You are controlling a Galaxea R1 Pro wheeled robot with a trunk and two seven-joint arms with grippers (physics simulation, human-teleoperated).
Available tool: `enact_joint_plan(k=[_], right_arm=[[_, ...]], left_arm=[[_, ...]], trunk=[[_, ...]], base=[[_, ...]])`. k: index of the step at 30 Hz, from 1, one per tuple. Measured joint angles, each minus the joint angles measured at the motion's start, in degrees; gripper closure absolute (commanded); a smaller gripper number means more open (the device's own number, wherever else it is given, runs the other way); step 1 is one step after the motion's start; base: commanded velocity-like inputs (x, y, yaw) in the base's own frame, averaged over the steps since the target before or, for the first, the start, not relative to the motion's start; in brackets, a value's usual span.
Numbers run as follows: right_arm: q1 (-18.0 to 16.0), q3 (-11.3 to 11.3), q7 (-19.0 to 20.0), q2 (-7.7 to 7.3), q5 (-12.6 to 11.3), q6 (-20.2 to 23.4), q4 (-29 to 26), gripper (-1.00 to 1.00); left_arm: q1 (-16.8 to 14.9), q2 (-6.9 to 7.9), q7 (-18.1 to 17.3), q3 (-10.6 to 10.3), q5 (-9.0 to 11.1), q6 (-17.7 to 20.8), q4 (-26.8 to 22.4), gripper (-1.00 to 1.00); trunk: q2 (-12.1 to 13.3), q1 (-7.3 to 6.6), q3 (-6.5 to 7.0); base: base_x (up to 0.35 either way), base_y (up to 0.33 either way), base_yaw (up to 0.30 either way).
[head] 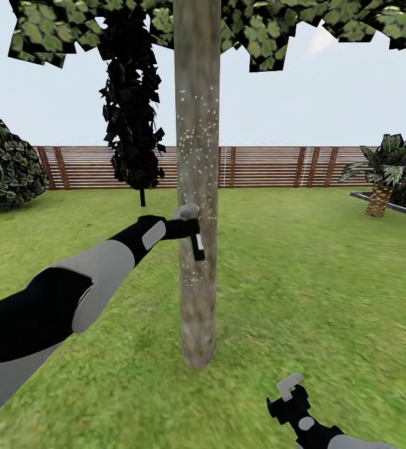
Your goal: In the garden, pick up the pesticide atomizer on the floor and spray pesticide onto both trees until each tree trunk is fully covered.
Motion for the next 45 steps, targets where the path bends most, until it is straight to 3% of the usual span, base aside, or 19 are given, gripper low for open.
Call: enact_joint_plan(k=[6,9,10,11,19,25,27,31,35,45], right_arm=[[0.01,0.00,0.00,0.68,0.00,0.00,0.01,-1.00],[0.00,0.00,0.00,1.09,0.00,0.00,-0.01,-1.00],[0.02,0.00,0.00,1.20,0.00,0.00,-0.01,-1.00],[0.01,0.00,0.00,1.27,0.00,0.00,0.01,-1.00],[-0.02,0.05,0.00,1.34,0.24,0.00,-0.03,-1.00],[0.00,0.08,0.00,1.34,0.26,0.00,-0.03,-1.00],[-0.01,0.08,0.00,1.34,0.26,0.00,-0.03,-1.00],[-0.03,0.08,0.00,1.34,0.26,0.00,-0.03,-1.00],[-0.03,0.07,0.00,1.34,0.26,0.00,-0.03,-1.00],[-0.01,0.00,0.00,1.90,0.26,0.00,-0.03,-1.00]], left_arm=[[1.30,0.00,-0.77,-0.28,-0.25,-0.05,1.36,1.00],[1.71,0.00,-0.73,-0.17,-4.55,-0.18,3.79,1.00],[1.78,0.01,-0.67,-0.53,-7.82,-0.24,4.23,1.00],[1.87,0.00,-0.69,-0.26,-8.94,-0.22,4.37,1.00],[4.17,0.00,-0.99,-0.44,-10.19,-0.46,4.40,1.00],[4.27,0.00,-4.25,-0.44,-10.68,-0.69,4.45,1.00],[4.42,0.00,-4.31,-0.65,-14.27,-1.13,4.52,1.00],[6.31,0.00,-4.35,-0.87,-17.69,-1.33,4.55,1.00],[8.10,0.01,-4.38,-0.86,-18.12,-1.48,4.55,1.00],[14.15,0.01,-4.79,-1.17,-18.26,-8.24,4.56,1.00]], trunk=[[0.00,0.00,0.00],[0.00,0.00,0.00],[0.00,0.00,0.00],[0.00,0.00,0.00],[0.00,0.00,0.00],[0.00,0.00,0.00],[0.00,0.00,0.00],[0.00,0.00,-0.01],[0.00,0.00,-0.01],[0.00,0.00,-0.01]], base=[[0.000,0.000,0.000],[0.000,0.000,0.000],[0.000,0.000,0.000],[0.000,0.000,0.000],[0.000,0.000,0.000],[0.000,0.000,0.000],[0.000,0.000,0.000],[0.000,0.000,0.000],[0.000,0.000,0.000],[0.000,0.000,0.000]])
